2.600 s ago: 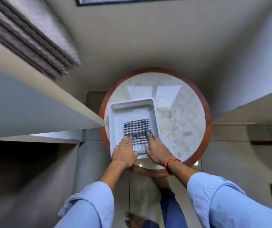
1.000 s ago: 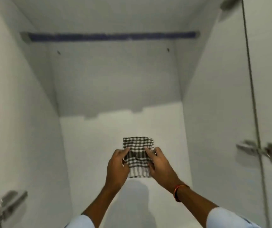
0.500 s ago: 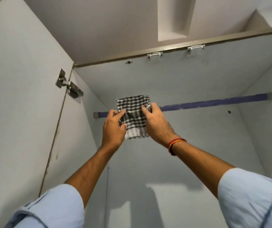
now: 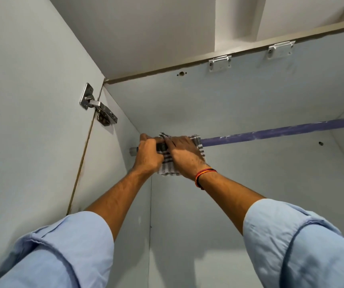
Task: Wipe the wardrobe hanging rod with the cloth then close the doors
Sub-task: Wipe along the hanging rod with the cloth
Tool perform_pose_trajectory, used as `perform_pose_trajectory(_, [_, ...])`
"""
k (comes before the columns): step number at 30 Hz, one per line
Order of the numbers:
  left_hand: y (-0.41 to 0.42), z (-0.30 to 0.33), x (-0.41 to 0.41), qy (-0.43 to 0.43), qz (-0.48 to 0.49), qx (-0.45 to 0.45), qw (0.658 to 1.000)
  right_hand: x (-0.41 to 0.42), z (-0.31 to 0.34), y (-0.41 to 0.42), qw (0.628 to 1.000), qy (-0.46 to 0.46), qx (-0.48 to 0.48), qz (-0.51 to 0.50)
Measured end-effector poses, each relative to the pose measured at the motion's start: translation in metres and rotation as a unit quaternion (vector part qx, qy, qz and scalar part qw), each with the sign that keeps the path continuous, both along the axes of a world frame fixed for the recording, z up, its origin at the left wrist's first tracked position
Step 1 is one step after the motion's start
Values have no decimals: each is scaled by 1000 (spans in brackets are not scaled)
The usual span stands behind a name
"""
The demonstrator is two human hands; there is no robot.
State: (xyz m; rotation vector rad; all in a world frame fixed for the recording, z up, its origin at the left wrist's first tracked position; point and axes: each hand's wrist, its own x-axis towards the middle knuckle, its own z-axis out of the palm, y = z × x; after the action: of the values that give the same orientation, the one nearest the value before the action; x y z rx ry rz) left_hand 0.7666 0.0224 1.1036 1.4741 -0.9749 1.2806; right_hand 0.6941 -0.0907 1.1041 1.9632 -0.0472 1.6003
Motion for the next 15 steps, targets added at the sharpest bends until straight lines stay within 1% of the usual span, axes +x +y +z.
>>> perform_pose_trajectory(3, [0,-13,17,-96,124,-37,987,4,2,-9,999,-3,-29,-28])
perform_pose_trajectory(5, [-5,-20,28,-125,143,-15,982,-1,3,-15,998,-4,-43,-37])
perform_pose_trajectory(8, [-17,-28,41,-129,176,27,975,-18,4,-33,998,-21,-48,-33])
perform_pose_trajectory(11, [-27,-33,48,-111,182,18,977,-47,2,-66,995,-56,-49,-62])
perform_pose_trajectory(15, [-31,-36,54,-114,184,18,976,-85,-1,-115,985,-129,-56,-98])
